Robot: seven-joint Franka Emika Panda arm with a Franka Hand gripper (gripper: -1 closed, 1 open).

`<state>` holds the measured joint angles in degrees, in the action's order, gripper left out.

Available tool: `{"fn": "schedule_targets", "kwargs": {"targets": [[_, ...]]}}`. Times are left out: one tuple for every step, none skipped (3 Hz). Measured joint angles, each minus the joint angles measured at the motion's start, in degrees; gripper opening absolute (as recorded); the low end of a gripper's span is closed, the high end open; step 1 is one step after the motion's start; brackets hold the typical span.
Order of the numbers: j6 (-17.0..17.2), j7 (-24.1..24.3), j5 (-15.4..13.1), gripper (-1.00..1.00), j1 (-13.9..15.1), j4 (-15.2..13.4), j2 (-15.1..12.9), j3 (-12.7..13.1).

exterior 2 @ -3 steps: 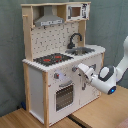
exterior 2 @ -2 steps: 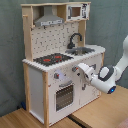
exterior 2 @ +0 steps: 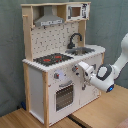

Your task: Play with the kitchen

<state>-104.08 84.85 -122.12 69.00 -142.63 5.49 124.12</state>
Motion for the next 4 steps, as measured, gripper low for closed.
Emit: {"fn": "schedule_targets", "kwargs": {"targets": [[-5.04,-0.78,-0.17,1.00,2.36,1.32,0.03,-0.05],[-5.06,-2.34,-0.17,1.00,2.38,1.47,0.01,-0.10],[-5.07,-2.43,-0.17,-1.00,2.38,1.49,-0.01,-0.13],[-4.90,-7.15,0.06,-1.00,2.29,2.11,-0.12,-0.05]]}}
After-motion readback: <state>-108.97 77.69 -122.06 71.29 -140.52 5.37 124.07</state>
